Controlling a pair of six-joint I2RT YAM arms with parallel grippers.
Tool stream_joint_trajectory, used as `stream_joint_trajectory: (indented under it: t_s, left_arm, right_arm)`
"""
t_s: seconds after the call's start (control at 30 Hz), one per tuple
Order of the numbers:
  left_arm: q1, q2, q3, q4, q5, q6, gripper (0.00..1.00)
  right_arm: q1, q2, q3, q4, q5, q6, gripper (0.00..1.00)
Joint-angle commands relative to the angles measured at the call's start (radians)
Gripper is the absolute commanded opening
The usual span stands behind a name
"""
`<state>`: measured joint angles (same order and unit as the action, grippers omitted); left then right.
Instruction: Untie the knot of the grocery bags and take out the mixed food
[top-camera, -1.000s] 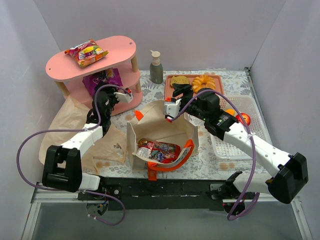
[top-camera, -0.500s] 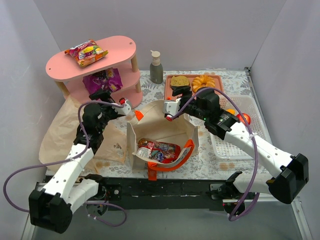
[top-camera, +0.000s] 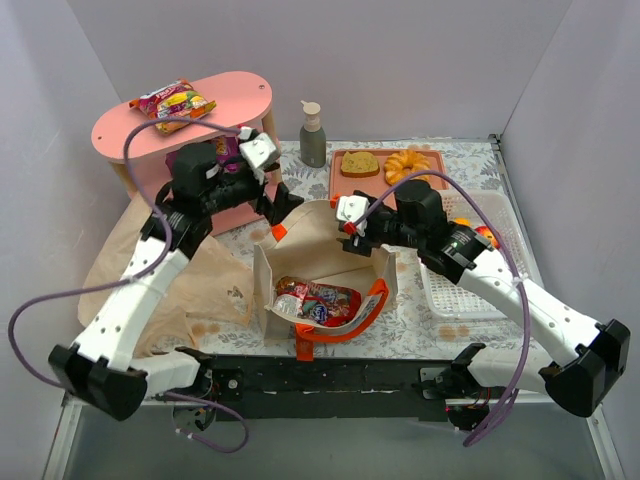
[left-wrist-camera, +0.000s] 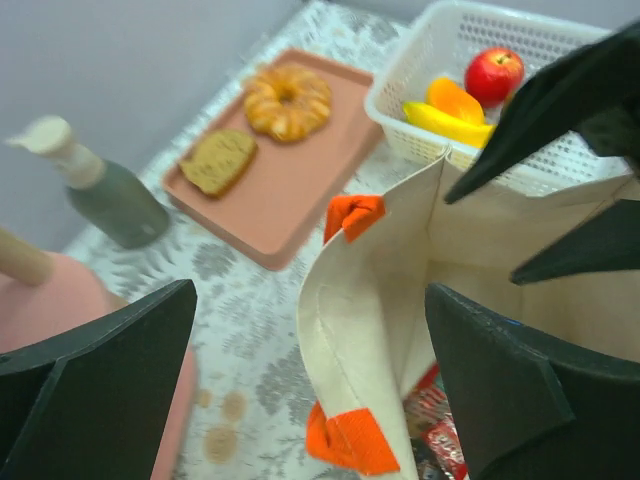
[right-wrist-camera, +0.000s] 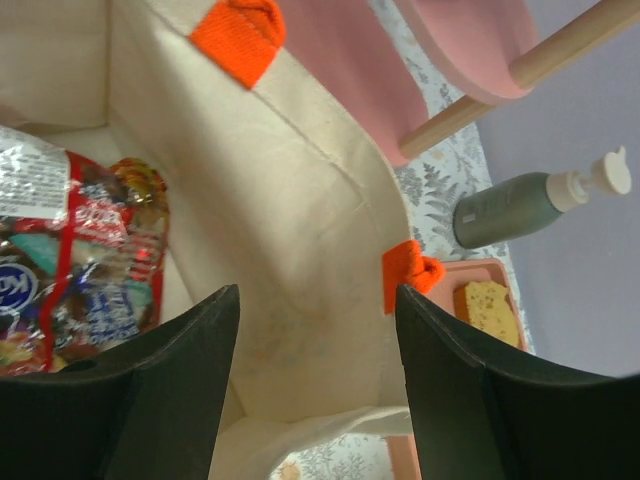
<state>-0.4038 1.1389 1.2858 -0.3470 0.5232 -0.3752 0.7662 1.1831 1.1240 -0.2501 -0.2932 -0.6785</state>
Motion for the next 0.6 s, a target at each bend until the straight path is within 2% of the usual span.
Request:
stream_joint_trajectory:
  t_s: [0.0, 0.2, 0.3, 0.37, 0.43, 0.47, 0.53, 0.57]
  left_arm:
    - [-0.004, 0.213, 0.146, -0.281, 0.077, -0.076, 0.98]
    - [-0.012, 0.338, 0.193, -0.384, -0.043, -0.056, 0.98]
    - [-0.013, 0.390, 0.224, -0.447, 0.001, -0.051, 0.98]
    - [-0.013, 0.436, 0.271, -0.541, 0.078, -0.024, 0.81]
    - [-0.013, 0.469, 0.322, -0.614, 0.223, 0.034, 0.62]
    - [-0.013, 0.498, 0.337, -0.691, 0.271, 0.059, 0.36]
    - [-0.015, 0.515, 0.365, -0.747, 0.369, 0.103, 0.08]
    - [-0.021, 0.497, 0.377, -0.738, 0.380, 0.098, 0.00]
  right_arm:
    - [0.004, -0.076, -0.032, -0.084, -0.084, 0.051, 0.70]
    - [0.004, -0.143, -0.085, -0.161, -0.102, -0.001, 0.70]
    - [0.004, -0.171, -0.112, -0.178, -0.112, -0.009, 0.70]
    - [0.004, -0.184, -0.128, -0.195, -0.125, -0.018, 0.70]
    - [0.004, -0.195, -0.144, -0.218, -0.145, -0.056, 0.69]
    - [0.004, -0.200, -0.167, -0.256, -0.165, -0.087, 0.68]
    - [0.005, -0.220, -0.193, -0.296, -0.175, -0.170, 0.66]
    - [0.007, -0.229, -0.228, -0.307, -0.167, -0.191, 0.65]
